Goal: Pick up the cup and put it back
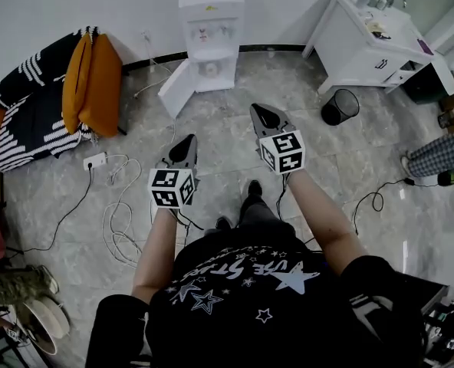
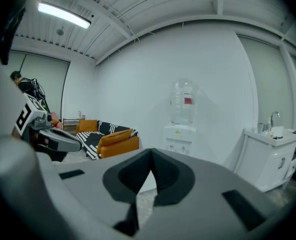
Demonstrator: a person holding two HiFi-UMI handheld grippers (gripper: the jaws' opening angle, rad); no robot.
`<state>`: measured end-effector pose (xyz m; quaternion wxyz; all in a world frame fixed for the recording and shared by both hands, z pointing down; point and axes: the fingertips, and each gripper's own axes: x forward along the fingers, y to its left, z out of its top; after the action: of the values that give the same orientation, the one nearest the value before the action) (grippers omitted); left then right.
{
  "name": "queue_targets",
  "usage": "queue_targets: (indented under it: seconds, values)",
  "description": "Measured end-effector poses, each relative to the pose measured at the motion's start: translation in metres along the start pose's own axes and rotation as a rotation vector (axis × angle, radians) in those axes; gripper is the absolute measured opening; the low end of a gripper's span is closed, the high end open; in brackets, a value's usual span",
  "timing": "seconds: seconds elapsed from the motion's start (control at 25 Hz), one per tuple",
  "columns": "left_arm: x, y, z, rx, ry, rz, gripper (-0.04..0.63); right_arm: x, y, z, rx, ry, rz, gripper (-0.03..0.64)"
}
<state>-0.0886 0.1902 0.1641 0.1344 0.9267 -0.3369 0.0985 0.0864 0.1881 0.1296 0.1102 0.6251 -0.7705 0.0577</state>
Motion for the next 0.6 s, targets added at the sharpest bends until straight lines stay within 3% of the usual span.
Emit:
queue_targets:
  seconds: [0.6]
  values:
    - [0.015,-0.015,0.017,0.069,-0.001,-0.048,0.011,-0.003,0.001,0.011,-0.013,0.001,0.032,0.005]
